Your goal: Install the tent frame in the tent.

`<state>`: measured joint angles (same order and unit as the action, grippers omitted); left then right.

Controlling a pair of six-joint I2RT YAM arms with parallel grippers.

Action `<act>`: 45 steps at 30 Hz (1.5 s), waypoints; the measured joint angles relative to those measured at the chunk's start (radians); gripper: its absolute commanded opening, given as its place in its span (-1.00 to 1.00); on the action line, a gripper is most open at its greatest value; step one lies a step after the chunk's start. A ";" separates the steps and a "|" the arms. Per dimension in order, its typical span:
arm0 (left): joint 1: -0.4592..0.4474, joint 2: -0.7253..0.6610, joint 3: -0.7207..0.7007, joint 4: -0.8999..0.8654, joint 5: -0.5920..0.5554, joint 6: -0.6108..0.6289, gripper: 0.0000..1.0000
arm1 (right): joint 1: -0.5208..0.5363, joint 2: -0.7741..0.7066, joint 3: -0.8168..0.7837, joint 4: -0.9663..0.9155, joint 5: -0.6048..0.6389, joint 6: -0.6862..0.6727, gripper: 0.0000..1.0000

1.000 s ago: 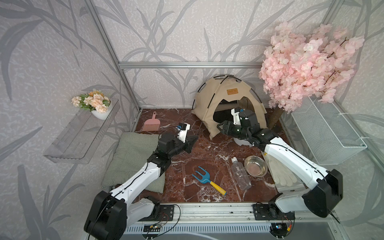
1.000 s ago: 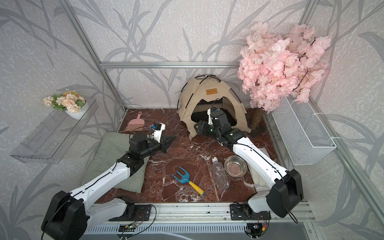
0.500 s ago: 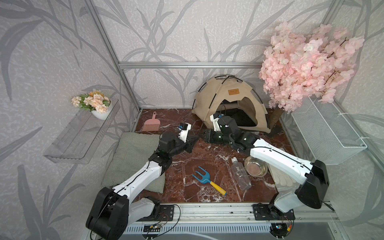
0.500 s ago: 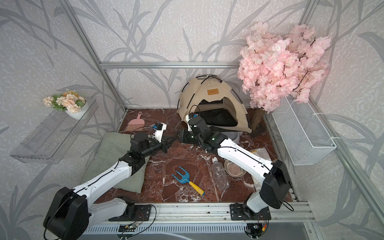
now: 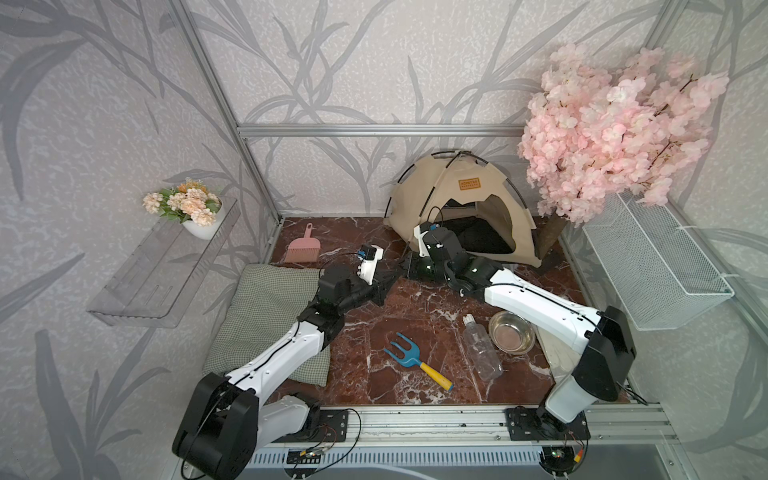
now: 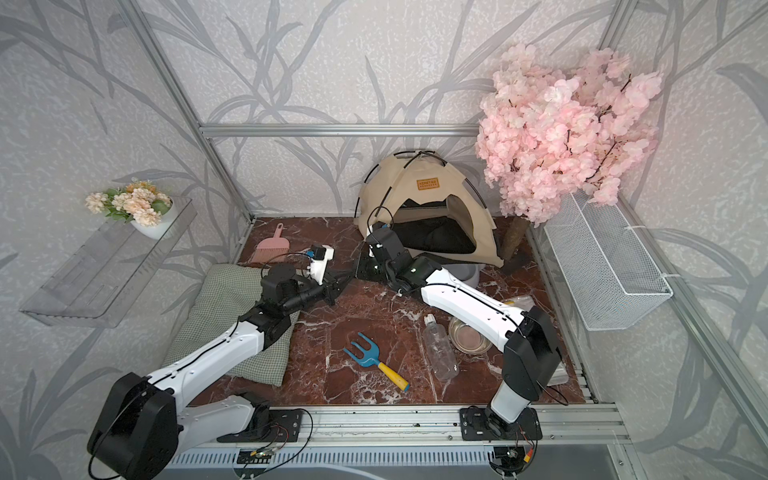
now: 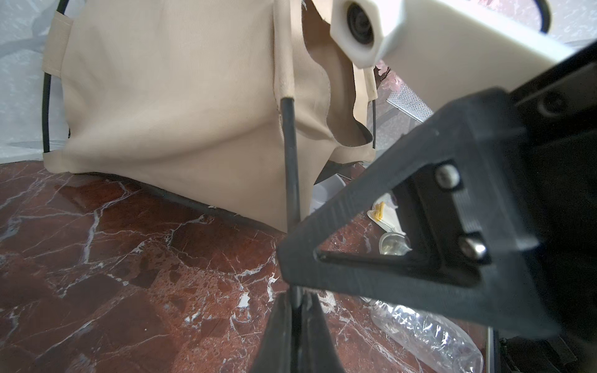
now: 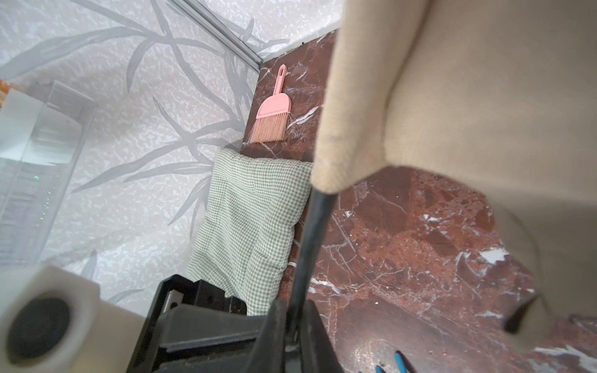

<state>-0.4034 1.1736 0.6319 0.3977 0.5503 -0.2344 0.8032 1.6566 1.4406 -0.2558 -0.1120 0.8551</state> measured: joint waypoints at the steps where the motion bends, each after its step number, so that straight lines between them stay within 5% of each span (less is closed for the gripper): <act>1: 0.000 0.000 0.000 0.000 -0.003 -0.001 -0.93 | 0.000 0.002 0.001 0.001 -0.001 0.005 -0.92; 8: 0.019 -0.083 -0.080 0.029 -0.068 -0.060 -0.13 | -0.012 0.004 0.000 0.021 -0.013 0.053 -1.00; 14: 0.017 -0.119 -0.277 0.179 -0.109 -0.140 0.04 | -0.014 0.004 0.000 0.046 -0.010 0.099 -1.00; 26: -0.160 0.248 -0.248 0.708 -0.155 -0.093 0.15 | -0.008 0.025 0.025 0.093 0.103 0.209 -1.00; 45: -0.169 0.686 -0.072 1.109 -0.274 -0.019 0.12 | 0.004 0.072 0.068 0.137 0.166 0.292 -1.00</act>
<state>-0.5724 1.8595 0.5598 1.5063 0.2764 -0.2539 0.8070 1.7287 1.5089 -0.1188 0.0544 1.1469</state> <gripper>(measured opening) 0.563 0.077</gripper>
